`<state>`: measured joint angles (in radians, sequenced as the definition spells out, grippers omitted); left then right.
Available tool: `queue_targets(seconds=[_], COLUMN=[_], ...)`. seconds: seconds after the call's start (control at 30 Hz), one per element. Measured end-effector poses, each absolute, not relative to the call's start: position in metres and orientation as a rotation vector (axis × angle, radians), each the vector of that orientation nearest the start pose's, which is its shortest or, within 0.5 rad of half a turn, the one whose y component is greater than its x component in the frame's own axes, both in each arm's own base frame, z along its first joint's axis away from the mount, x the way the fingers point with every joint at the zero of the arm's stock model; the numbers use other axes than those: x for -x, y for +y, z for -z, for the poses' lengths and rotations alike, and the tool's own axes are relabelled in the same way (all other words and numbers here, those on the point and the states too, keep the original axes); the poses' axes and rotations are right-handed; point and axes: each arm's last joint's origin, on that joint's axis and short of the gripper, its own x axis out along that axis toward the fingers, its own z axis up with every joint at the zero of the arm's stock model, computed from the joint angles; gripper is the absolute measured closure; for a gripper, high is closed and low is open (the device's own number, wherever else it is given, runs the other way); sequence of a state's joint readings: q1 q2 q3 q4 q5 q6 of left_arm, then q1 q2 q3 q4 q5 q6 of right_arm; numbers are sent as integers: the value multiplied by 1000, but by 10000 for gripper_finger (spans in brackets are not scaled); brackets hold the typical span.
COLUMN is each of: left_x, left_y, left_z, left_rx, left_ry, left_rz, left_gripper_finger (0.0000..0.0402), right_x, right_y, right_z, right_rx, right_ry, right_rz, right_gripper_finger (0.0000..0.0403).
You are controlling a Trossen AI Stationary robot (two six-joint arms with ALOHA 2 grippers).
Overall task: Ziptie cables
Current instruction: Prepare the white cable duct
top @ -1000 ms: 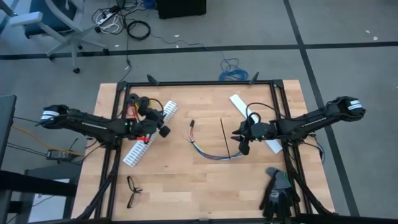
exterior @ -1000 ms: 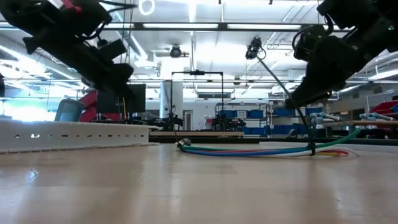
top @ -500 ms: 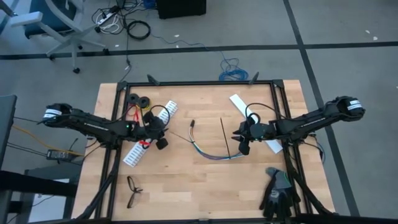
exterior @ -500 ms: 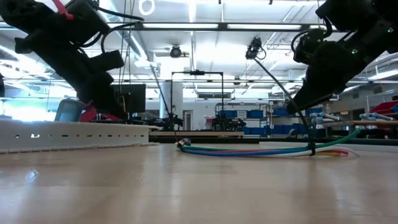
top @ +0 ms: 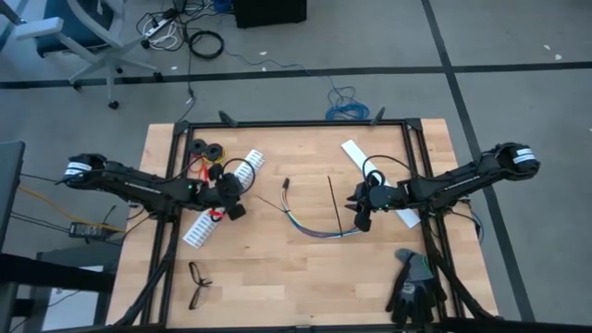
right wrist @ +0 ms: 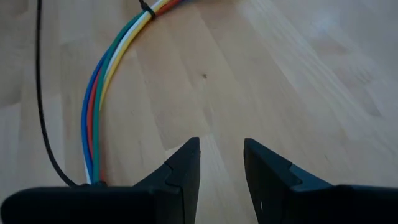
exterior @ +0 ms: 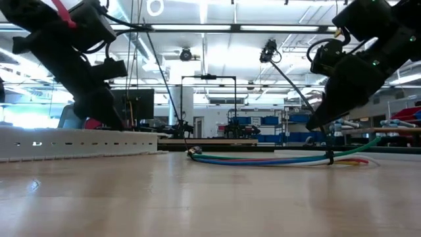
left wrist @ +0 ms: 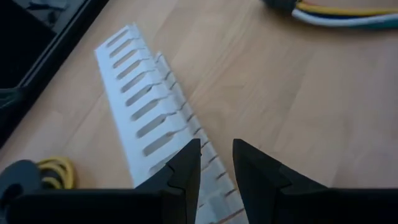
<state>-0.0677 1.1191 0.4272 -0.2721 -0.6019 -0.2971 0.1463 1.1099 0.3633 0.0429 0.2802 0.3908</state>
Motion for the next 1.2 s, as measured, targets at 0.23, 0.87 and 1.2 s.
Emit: queue_targets(seconds=[0.23,0.87,1.2], left_x=[-183,-192,-197], left_y=[5,8,7], left_z=[-160,-150,-148], left_rx=[-102,-250,-138], left_ry=[929,1141,1053], left_rz=[-661,-914,-968], left_gripper_finger=[298,316,397], right_x=[-196,-197,-198], right_y=[21,21,21], right_z=[-156,-158,-159], right_rx=[-229,-235,-236], right_ry=[639,612,601], right_rz=[258,252,249], right_gripper_finger=[291,292,292])
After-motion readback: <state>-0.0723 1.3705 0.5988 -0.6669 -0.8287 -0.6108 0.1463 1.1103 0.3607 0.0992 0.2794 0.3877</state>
